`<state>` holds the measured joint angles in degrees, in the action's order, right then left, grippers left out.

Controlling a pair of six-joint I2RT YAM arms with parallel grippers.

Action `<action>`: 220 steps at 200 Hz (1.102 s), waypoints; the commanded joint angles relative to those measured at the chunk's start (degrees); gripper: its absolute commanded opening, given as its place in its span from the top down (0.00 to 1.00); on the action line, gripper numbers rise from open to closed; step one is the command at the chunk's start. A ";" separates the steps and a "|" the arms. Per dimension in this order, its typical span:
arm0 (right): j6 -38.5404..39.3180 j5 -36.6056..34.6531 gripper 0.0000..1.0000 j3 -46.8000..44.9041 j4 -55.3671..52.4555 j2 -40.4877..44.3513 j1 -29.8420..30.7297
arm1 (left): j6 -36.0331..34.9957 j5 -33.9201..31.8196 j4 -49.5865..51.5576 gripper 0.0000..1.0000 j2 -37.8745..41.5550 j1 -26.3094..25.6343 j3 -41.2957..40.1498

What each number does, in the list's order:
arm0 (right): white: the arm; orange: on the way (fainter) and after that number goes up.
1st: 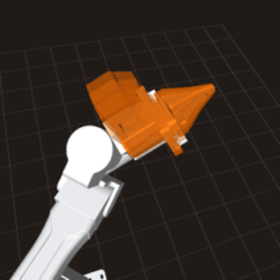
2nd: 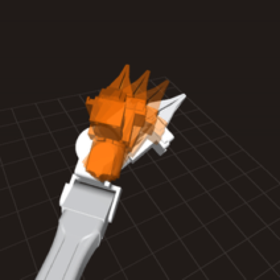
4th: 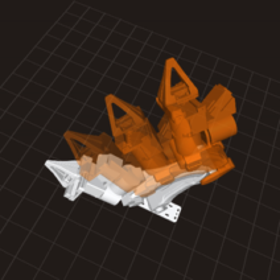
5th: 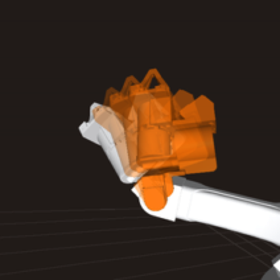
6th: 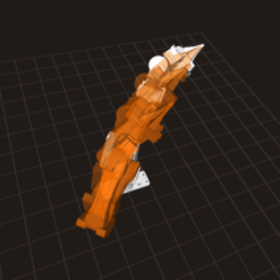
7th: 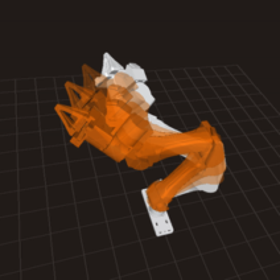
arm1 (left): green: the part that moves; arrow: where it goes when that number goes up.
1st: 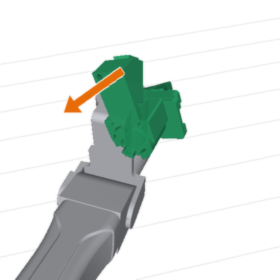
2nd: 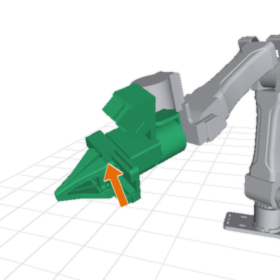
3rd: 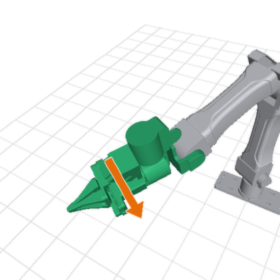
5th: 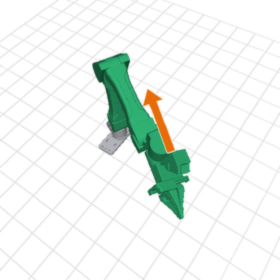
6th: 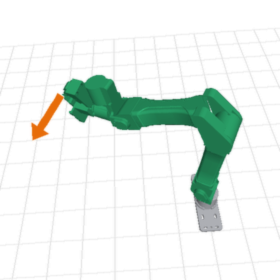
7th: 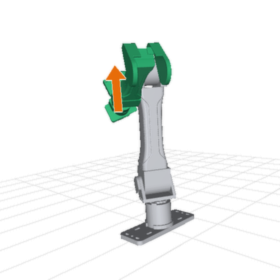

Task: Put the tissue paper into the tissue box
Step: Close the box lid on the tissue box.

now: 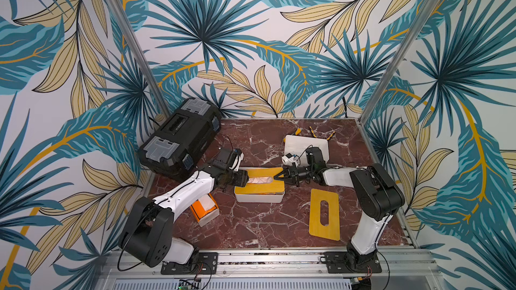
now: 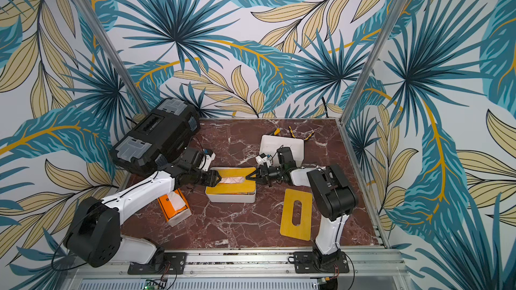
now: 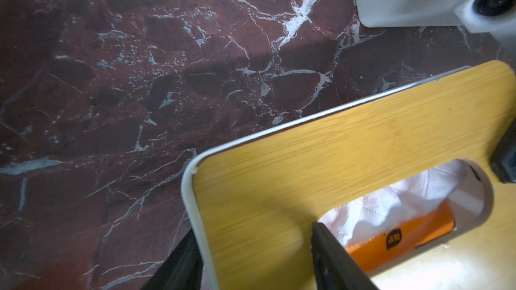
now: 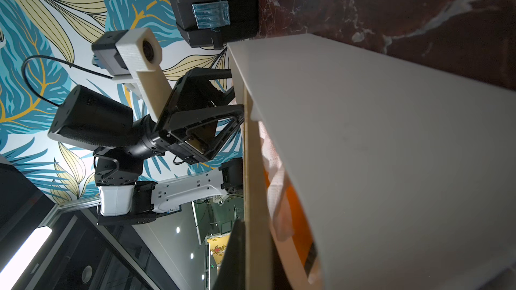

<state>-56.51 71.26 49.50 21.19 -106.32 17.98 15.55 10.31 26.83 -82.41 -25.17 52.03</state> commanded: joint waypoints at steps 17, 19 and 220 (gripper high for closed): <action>1.68 -4.31 1.00 -2.21 2.64 -1.54 1.18 | -0.85 1.76 3.65 0.30 -1.87 -1.48 0.29; 1.76 -4.25 1.00 -2.28 2.63 -1.48 1.18 | -0.80 1.87 3.60 0.30 -1.72 -1.53 0.27; 14.50 -1.69 1.00 2.63 -12.96 4.94 1.25 | 4.73 13.46 -7.55 0.08 7.01 3.22 -3.75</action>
<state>-45.30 71.37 51.68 10.94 -102.94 18.39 19.66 20.23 24.49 -78.15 -22.28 49.52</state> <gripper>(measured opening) 0.077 0.910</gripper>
